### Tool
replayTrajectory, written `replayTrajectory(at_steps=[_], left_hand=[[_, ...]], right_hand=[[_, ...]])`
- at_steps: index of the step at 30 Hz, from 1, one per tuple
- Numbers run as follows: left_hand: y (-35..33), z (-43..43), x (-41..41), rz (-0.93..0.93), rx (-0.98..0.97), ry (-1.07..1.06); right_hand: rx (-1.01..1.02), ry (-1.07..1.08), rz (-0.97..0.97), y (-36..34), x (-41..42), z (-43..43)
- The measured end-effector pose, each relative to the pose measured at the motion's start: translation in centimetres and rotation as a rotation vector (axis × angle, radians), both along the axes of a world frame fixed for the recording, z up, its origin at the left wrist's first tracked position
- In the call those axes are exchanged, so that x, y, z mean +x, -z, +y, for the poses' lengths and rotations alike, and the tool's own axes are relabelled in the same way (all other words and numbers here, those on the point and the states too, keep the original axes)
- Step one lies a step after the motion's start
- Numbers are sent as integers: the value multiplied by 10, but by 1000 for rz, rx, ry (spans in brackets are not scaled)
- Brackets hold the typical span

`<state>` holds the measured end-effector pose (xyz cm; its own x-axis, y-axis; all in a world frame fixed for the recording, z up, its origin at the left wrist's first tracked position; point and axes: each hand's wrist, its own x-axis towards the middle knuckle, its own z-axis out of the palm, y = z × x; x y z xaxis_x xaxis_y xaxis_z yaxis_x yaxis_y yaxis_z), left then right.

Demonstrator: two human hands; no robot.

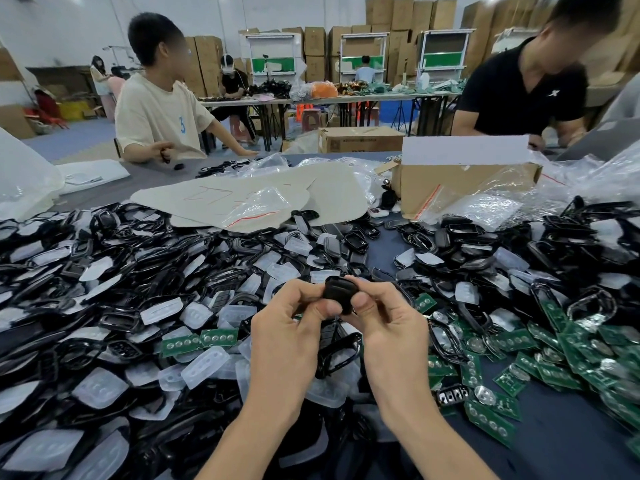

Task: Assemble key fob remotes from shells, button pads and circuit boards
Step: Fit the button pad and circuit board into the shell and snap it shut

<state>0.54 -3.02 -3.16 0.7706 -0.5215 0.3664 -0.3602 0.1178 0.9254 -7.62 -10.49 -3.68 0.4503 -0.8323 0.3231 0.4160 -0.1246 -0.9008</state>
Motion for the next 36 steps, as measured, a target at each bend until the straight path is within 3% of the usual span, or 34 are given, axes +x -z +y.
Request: replayTrajectory(at_steps=[10, 18, 25, 32, 36], left_hand=[[-14, -7, -18, 76, -141, 35], [-29, -68, -84, 41, -27, 257], [-43, -140, -165, -36, 105, 400], [-52, -174, -226, -79, 108, 510], [-61, -183, -267, -155, 89, 596]], right_hand=[[-13, -70, 73, -4, -12, -1], [273, 124, 31, -14, -69, -43], [446, 258, -79, -26, -156, -98], [563, 393, -172, -38, -214, -118], [651, 489, -354, -50, -243, -123]])
